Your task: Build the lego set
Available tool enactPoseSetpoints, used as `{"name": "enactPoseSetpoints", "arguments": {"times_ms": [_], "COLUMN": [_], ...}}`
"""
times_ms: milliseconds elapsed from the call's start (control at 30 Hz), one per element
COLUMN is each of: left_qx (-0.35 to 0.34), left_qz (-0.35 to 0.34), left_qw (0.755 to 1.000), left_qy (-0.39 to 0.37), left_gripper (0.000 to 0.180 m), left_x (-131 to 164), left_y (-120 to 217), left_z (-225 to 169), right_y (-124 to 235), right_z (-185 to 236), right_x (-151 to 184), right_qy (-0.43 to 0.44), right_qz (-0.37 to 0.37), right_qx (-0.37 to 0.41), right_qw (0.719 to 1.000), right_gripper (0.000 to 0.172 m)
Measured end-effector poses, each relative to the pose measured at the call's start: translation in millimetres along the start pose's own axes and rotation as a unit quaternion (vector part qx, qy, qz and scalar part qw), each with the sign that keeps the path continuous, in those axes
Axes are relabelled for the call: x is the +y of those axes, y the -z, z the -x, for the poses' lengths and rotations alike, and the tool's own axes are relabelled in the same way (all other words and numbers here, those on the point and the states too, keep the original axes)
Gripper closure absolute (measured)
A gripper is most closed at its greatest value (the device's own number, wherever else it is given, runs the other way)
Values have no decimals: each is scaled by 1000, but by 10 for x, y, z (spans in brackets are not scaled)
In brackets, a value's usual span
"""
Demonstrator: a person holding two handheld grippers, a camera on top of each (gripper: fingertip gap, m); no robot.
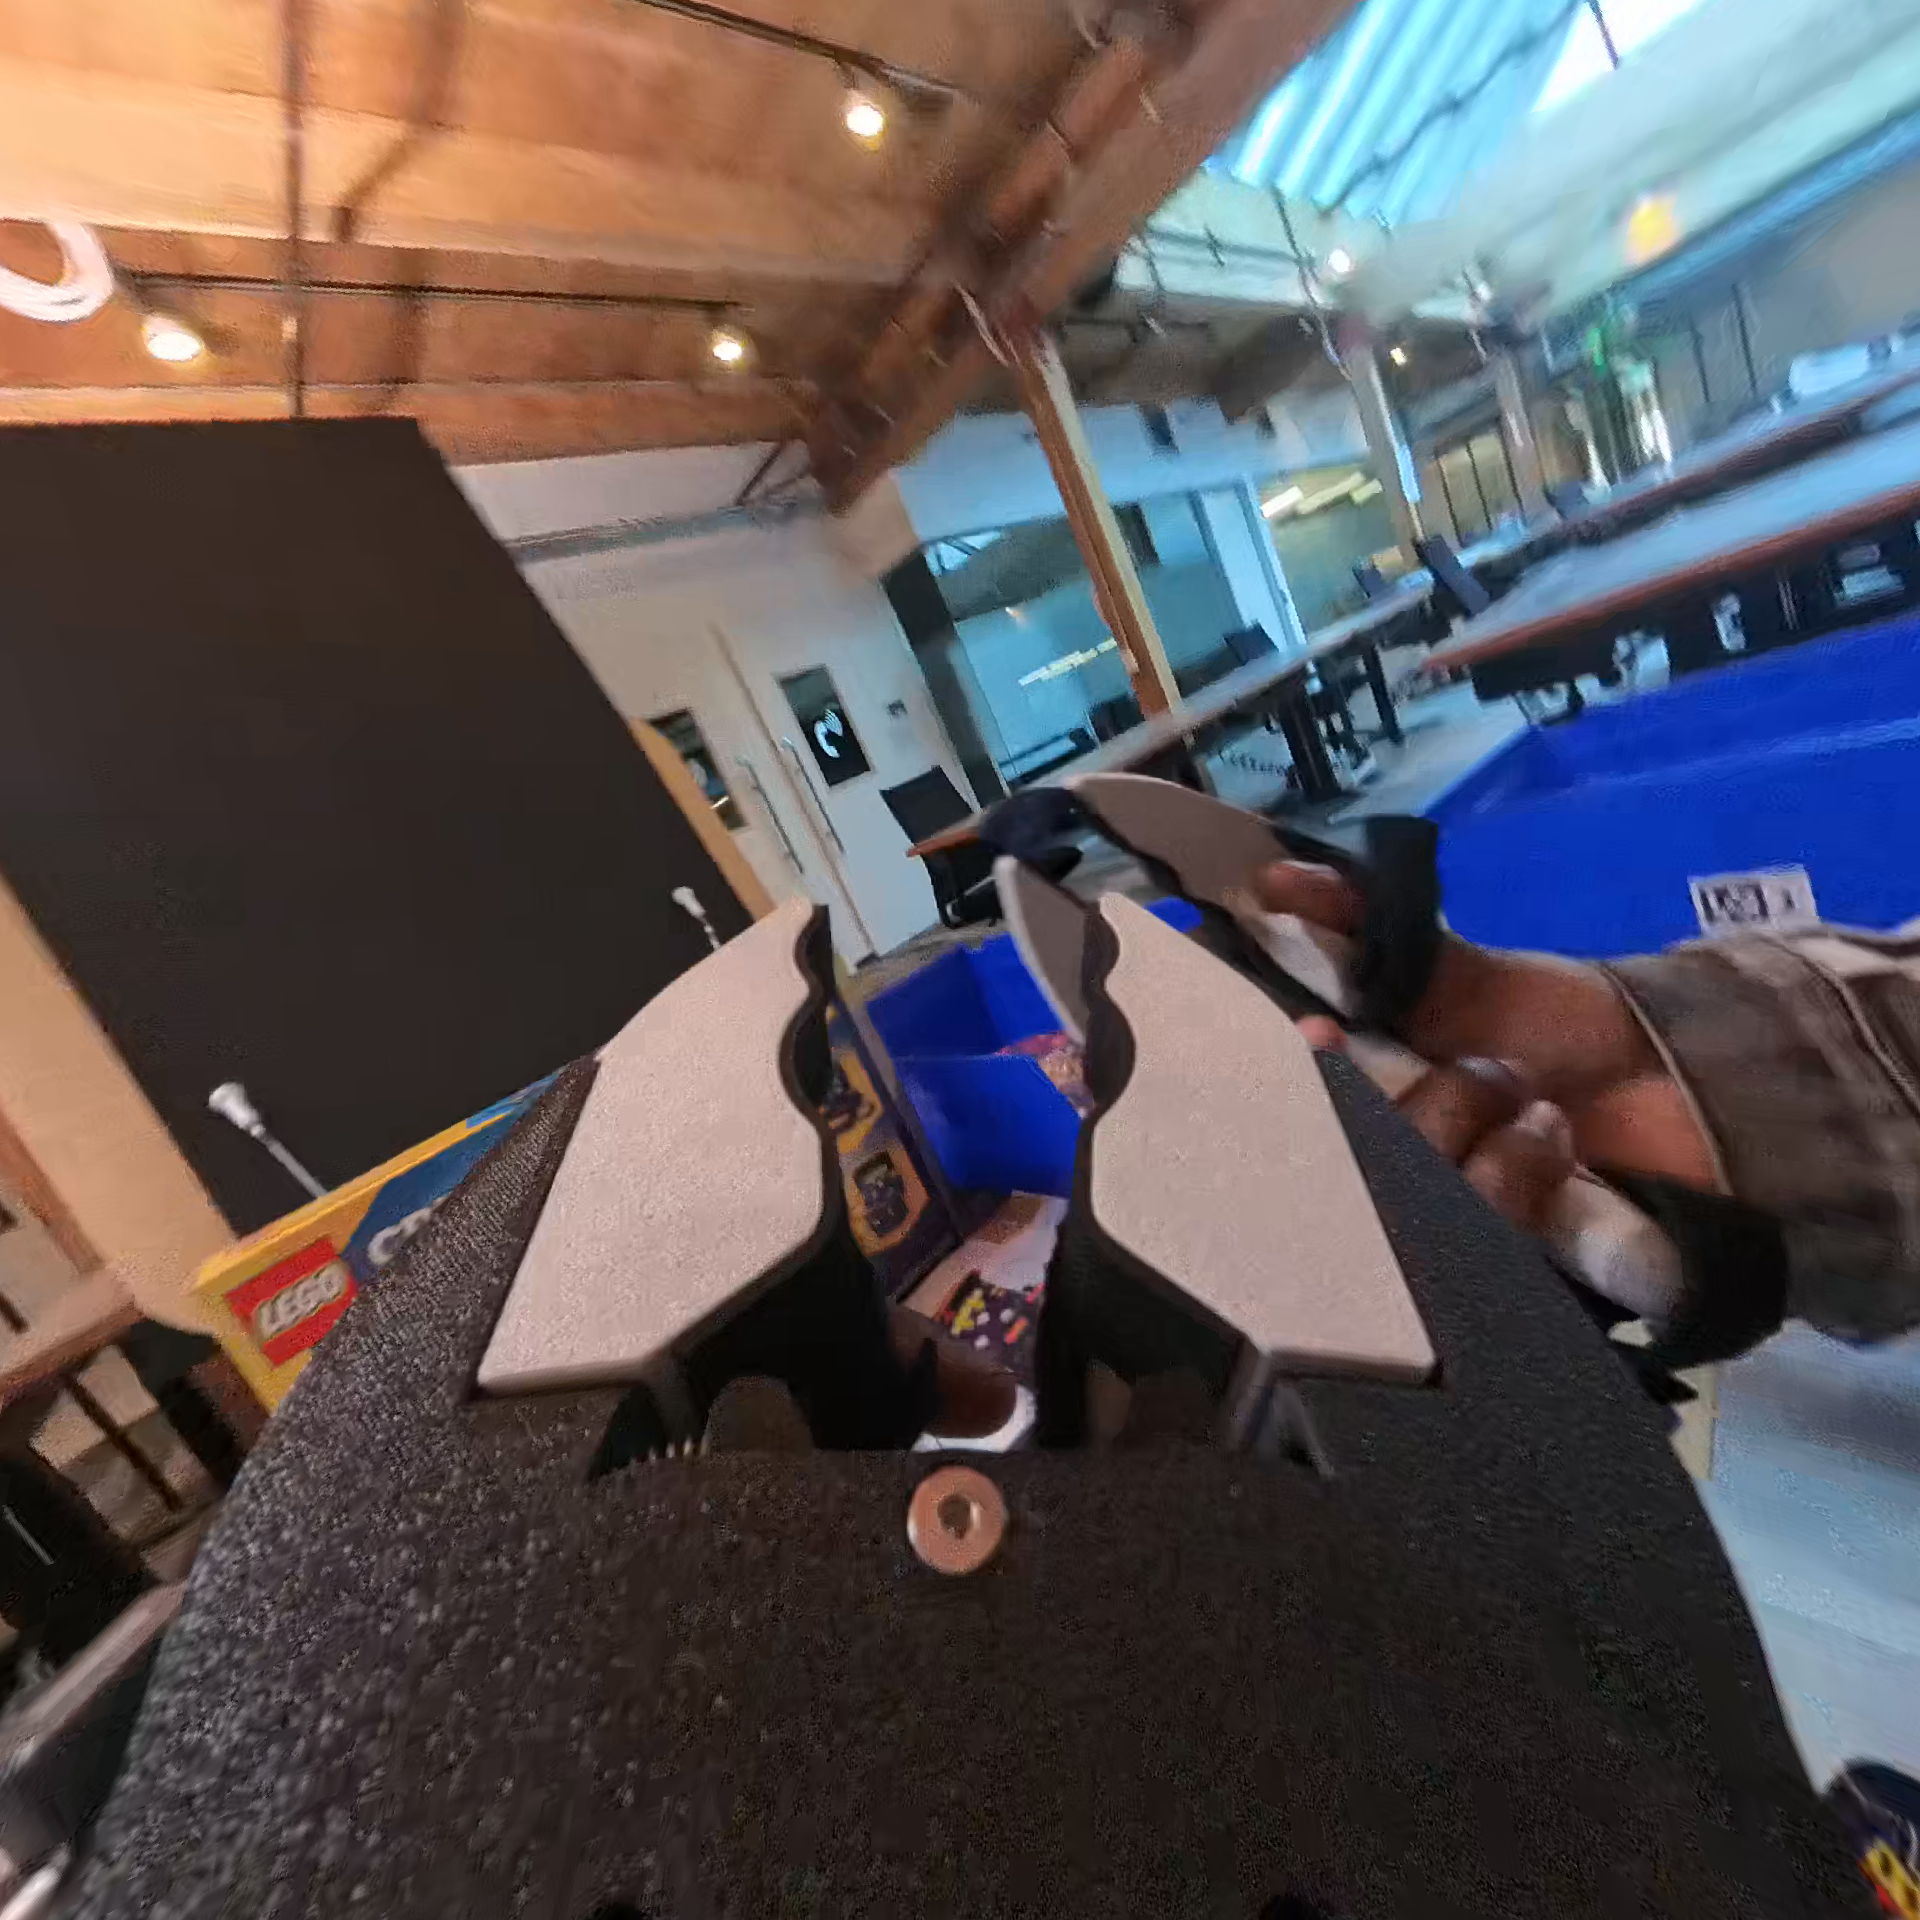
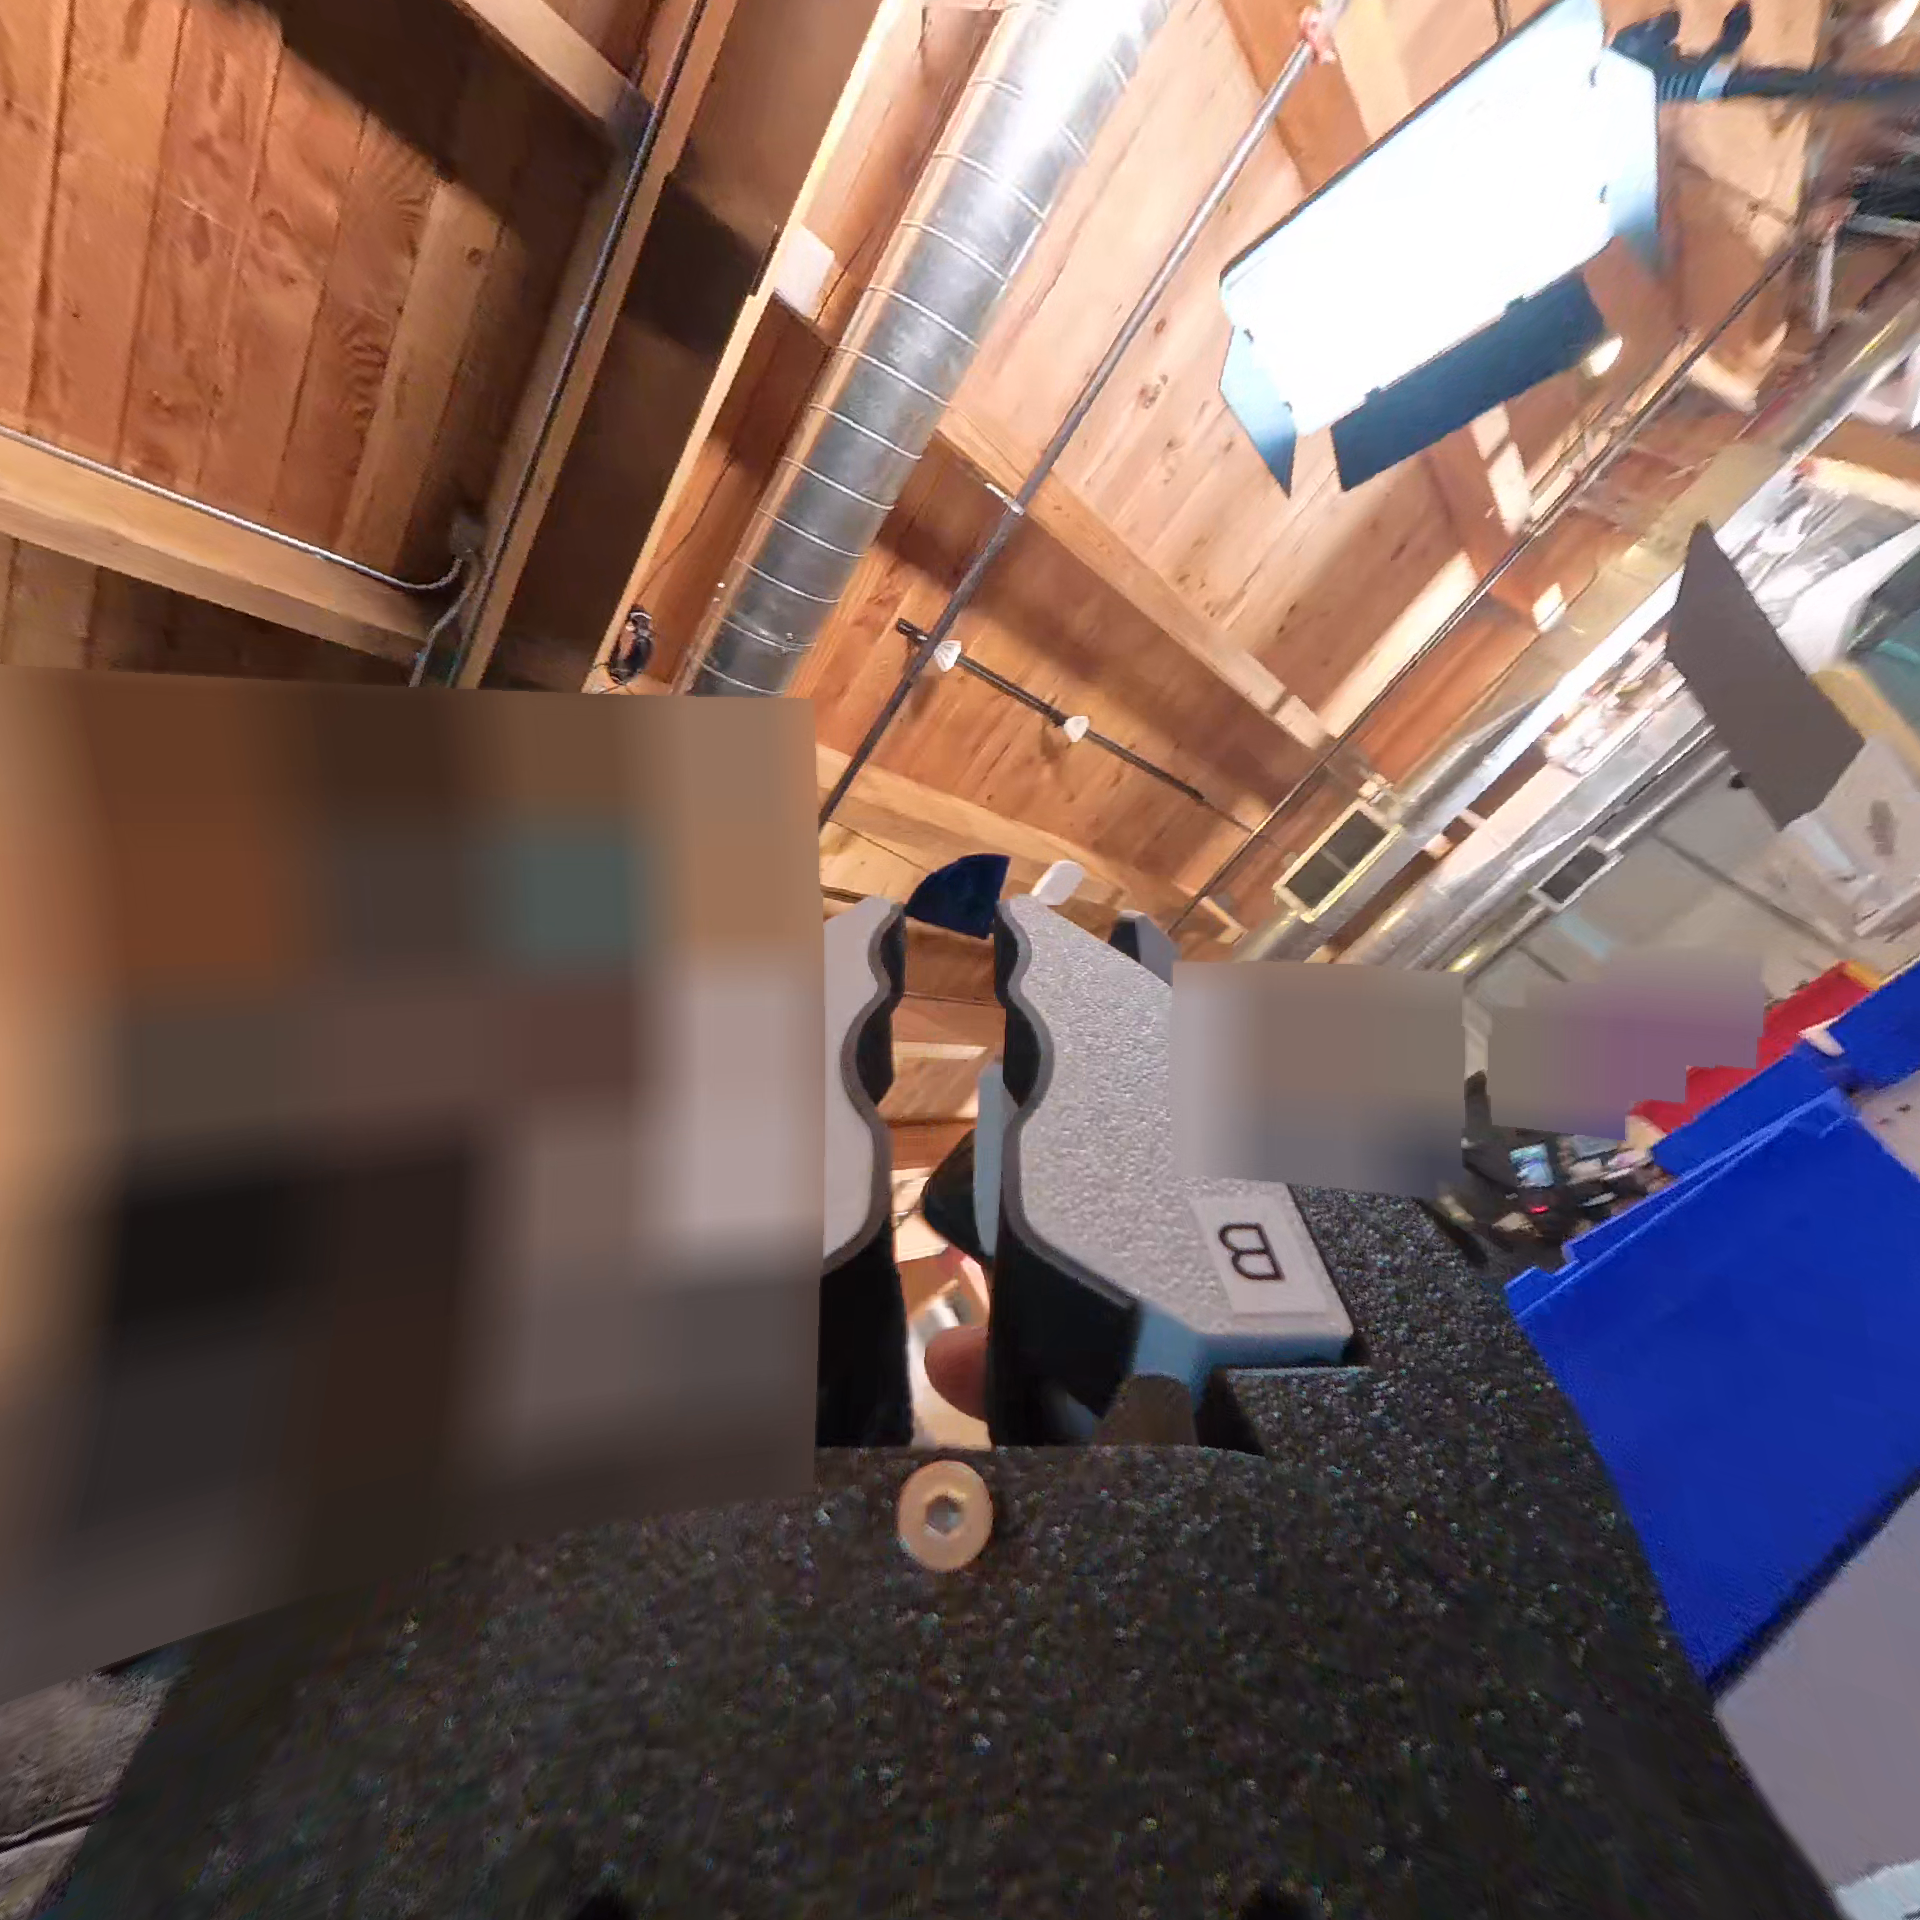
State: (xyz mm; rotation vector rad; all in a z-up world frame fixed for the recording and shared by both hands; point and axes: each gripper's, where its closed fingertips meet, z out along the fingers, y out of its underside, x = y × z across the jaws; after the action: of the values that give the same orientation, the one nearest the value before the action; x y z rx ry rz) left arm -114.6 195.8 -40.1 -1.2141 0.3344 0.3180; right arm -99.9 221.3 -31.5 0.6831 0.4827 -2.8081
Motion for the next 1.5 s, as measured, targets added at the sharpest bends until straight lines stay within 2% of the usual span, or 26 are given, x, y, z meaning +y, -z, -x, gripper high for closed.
{"name": "enactPoseSetpoints", "arguments": {"times_ms": [133, 300, 367, 567, 667, 733, 767, 867, 900, 1000, 1067, 1233, 1333, 1400, 1500], "left_qx": [29, 38, 42, 56, 73, 96, 111, 140, 151, 171, 183, 201, 208, 217, 182], "left_qz": [14, 8, 11, 21, 44, 88, 104, 129, 137, 154, 159, 178, 182, 187, 201], "left_qw": [999, 999, 998, 998, 996, 988, 983, 975, 971, 962, 958, 951, 948, 944, 950], "left_qy": [-15, 30, 37, 34, -14, -84, -105, -118, -126, -147, -150, -152, -158, -164, -152], "left_gripper": [138, 151, 162, 163, 163, 164, 164, 164, 164, 164, 163, 164, 164, 164, 163], "left_x": [72, 88, 93, 131, 190, 328, 390, 504, 542, 619, 638, 743, 783, 828, 886], "left_y": [-52, -16, -11, -1, 20, 36, 44, 48, 55, 71, 86, 105, 113, 128, 81], "left_z": [-181, -126, -124, -129, -147, -207, -252, -365, -406, -484, -516, -578, -604, -630, -550], "right_y": [14, 4, 17, 48, 121, 211, 267, 477, 508, 539, 595, 708, 791, 820, 840], "right_z": [-137, -178, -187, -223, -277, -295, -318, -415, -424, -444, -470, -519, -543, -547, -549], "right_x": [216, 341, 343, 352, 316, 230, 216, 331, 356, 396, 396, 414, 466, 496, 378], "right_qy": [-55, -82, -83, -84, -31, 54, 103, 191, 197, 188, 184, 157, 125, 119, 124], "right_qz": [23, 42, 41, 53, 105, 158, 197, 337, 358, 371, 376, 391, 408, 417, 390], "right_qx": [-2, -12, -13, -5, 44, 100, 138, 231, 243, 252, 258, 285, 296, 294, 307], "right_qw": [998, 996, 996, 995, 993, 981, 965, 893, 880, 874, 871, 861, 854, 852, 859], "right_gripper": [156, 156, 156, 156, 149, 148, 150, 154, 152, 155, 168, 168, 161, 166, 168]}}
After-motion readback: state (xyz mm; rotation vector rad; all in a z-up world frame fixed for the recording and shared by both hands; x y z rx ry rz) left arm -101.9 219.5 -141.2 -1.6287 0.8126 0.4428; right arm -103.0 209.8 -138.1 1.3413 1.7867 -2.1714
